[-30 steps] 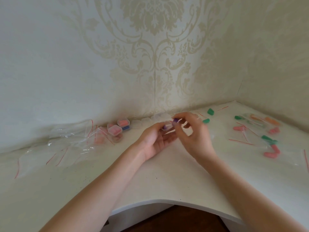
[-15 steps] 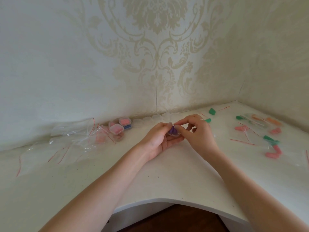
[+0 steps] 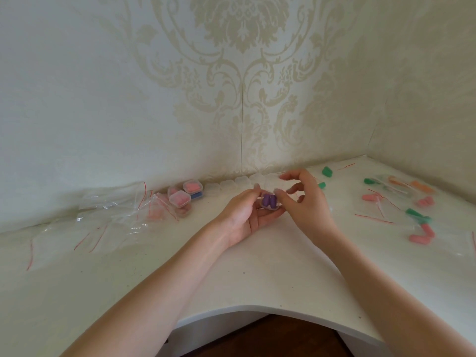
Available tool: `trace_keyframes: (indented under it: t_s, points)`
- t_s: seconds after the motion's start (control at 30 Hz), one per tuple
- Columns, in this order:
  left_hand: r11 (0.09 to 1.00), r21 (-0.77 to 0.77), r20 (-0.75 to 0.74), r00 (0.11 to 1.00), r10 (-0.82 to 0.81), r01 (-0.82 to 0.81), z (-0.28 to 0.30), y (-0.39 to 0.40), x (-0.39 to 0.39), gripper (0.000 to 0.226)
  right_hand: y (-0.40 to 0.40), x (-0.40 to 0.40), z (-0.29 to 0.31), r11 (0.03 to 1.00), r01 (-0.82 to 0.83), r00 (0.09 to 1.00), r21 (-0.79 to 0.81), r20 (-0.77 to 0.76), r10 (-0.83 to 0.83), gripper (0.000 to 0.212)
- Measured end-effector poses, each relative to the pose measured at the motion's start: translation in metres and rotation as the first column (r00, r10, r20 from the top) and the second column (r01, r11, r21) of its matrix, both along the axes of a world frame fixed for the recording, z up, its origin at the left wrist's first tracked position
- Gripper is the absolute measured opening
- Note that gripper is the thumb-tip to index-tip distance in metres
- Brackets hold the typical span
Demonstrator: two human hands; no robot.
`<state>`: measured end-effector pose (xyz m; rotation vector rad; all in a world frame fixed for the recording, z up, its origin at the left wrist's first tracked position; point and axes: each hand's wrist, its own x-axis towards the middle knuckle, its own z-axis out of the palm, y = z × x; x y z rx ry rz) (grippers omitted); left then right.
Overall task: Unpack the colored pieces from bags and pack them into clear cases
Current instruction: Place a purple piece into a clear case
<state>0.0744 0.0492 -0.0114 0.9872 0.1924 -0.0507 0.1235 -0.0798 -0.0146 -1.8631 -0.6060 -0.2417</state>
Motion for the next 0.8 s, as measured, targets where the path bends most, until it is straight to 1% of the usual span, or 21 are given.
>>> trace_keyframes:
  t_s: [0.07, 0.17, 0.23, 0.3, 0.37, 0.43, 0.53, 0.63, 0.7, 0.73, 0.77, 0.8]
  points:
    - [0.996, -0.087, -0.032, 0.999, -0.029, 0.026, 0.004, 0.001, -0.002, 0.044, 0.001, -0.002, 0.003, 0.998, -0.058, 0.996, 0.039, -0.066, 0.06, 0.028]
    - [0.986, -0.159, -0.053, 0.997, -0.061, 0.052, 0.004, 0.003, -0.002, 0.051, 0.0, -0.009, 0.008, 0.981, -0.128, 0.984, 0.144, -0.105, 0.144, 0.024]
    - [0.991, -0.124, -0.035, 0.998, -0.051, 0.046, 0.002, 0.005, -0.001, 0.041, -0.002, -0.013, 0.013, 0.963, -0.155, 0.976, 0.219, -0.118, 0.184, 0.023]
    - [0.996, -0.051, 0.008, 0.997, -0.078, 0.078, 0.001, 0.006, -0.001, 0.026, -0.003, -0.014, 0.014, 0.963, -0.153, 0.977, 0.22, -0.111, 0.18, 0.022]
    - [0.994, -0.003, 0.029, 0.993, -0.111, 0.111, -0.001, 0.006, -0.002, 0.025, -0.003, -0.013, 0.014, 0.964, -0.133, 0.979, 0.231, -0.121, 0.164, 0.019]
    - [0.995, 0.036, 0.034, 0.994, -0.099, 0.098, -0.002, 0.005, -0.002, 0.028, -0.003, -0.01, 0.015, 0.952, -0.087, 0.978, 0.293, -0.158, 0.138, 0.017]
    - [0.998, 0.05, 0.069, 0.997, -0.039, 0.035, -0.002, 0.005, -0.001, 0.024, -0.006, -0.006, 0.017, 0.929, -0.007, 0.974, 0.369, -0.209, 0.09, 0.015]
    - [0.995, 0.096, 0.089, 0.996, 0.01, -0.018, 0.001, 0.005, 0.0, 0.018, -0.008, -0.003, 0.014, 0.939, 0.018, 0.979, 0.343, -0.199, 0.054, 0.012]
    - [0.975, 0.194, 0.087, 0.992, 0.095, -0.111, 0.003, 0.003, 0.0, 0.016, -0.007, -0.001, 0.012, 0.947, 0.03, 0.979, 0.318, -0.2, 0.036, 0.011]
    - [0.957, 0.234, 0.101, 0.983, 0.153, -0.173, 0.005, 0.003, 0.0, 0.011, -0.007, 0.0, 0.011, 0.95, 0.039, 0.979, 0.311, -0.202, 0.026, 0.01]
    - [0.937, 0.247, 0.125, 0.967, 0.223, -0.248, 0.007, 0.005, 0.001, 0.004, -0.007, 0.0, 0.011, 0.95, 0.049, 0.979, 0.309, -0.204, 0.016, 0.009]
    - [0.906, 0.251, 0.146, 0.939, 0.313, -0.341, 0.009, 0.011, 0.003, 0.004, -0.008, 0.001, 0.011, 0.95, 0.058, 0.978, 0.308, -0.207, 0.007, 0.009]
